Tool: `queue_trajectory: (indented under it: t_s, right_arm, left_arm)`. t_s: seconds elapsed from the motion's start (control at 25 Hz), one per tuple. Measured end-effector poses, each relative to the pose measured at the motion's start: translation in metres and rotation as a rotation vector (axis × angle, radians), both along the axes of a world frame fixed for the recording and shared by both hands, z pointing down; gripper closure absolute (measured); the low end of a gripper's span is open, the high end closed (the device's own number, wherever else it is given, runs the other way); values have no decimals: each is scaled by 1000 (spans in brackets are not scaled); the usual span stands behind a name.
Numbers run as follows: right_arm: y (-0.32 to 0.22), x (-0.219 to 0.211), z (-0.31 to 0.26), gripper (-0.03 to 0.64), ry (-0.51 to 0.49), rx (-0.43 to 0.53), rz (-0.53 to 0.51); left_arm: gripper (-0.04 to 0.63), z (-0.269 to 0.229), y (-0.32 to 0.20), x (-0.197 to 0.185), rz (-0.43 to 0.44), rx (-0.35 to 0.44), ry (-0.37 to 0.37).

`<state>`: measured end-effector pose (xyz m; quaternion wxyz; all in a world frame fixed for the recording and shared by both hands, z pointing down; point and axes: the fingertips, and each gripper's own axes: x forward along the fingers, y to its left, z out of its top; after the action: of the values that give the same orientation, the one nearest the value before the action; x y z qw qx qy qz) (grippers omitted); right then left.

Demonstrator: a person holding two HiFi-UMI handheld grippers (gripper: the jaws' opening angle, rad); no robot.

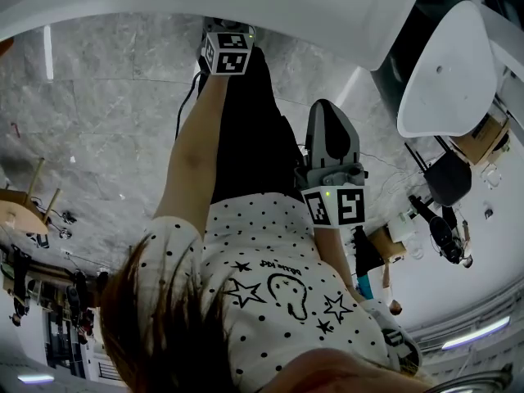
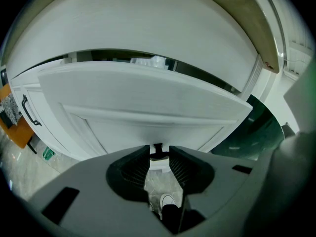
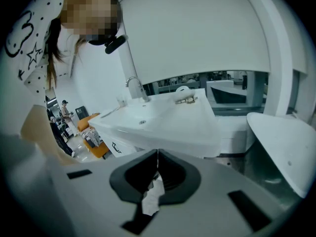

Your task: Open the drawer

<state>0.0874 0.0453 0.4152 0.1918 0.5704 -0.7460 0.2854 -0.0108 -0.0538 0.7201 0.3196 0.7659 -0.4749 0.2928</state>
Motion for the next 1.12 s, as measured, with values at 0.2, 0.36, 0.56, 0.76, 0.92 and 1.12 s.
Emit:
queue_trajectory:
  t_s: [0.2,0.36,0.56,0.76,0.92,1.12]
  right_arm:
    - [1,0,1,601,0,-2,-1]
    - [3,-1,1,601,-1,0,-2]
    - [4,-3,0,601,1,1,-4]
    - [3,0,0,601,0,1,-12]
    - [6,-6,1,601,0,0,-19]
    - [8,-15,3,601,2,0,-23]
  left_arm:
    - [471,0,4,-1,3,-2,-1]
    - [471,1,9,-2,3,-2,-3]
    - [471,0,14,-6,7,-3,-2]
    - [471,2,21,-2,7,-7,2]
    - [471,2,24,-6,8,-7,8]
    - [471,4,30,-13,12,-12,10]
